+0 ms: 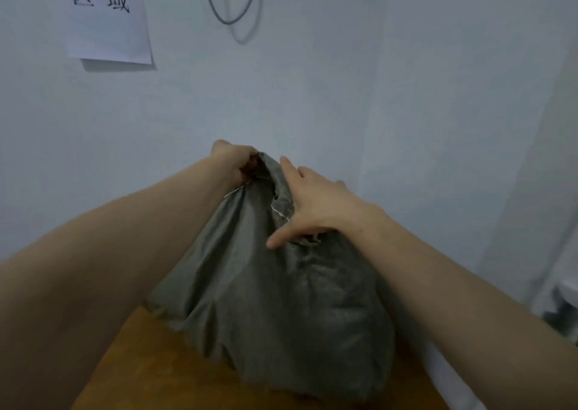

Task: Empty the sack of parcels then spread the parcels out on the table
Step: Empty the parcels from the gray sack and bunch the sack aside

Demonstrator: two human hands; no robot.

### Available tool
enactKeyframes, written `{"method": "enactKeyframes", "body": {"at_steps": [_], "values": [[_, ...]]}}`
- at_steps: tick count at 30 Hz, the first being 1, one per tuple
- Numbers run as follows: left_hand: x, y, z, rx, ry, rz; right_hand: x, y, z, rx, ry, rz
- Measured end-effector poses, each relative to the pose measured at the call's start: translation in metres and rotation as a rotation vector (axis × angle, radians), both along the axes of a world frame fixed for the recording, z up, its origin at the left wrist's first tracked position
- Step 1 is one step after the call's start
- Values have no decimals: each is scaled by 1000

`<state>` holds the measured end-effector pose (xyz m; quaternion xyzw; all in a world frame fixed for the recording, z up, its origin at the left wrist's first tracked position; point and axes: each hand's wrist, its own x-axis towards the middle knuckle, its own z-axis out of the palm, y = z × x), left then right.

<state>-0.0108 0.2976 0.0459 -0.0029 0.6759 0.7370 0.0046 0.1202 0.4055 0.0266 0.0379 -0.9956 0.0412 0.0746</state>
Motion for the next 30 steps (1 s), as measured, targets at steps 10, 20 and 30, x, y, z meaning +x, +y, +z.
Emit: {"method": "enactKeyframes", "body": {"at_steps": [10,20,30], "values": [[-14,24,2,1,75,-145,-57,40,-55,339,214,-397],[-67,-57,-68,-1170,329,-419,-112,71,-60,303,273,-471],[-115,-83,-136,-1337,277,-291,-143,92,-70,202,124,-885]]}}
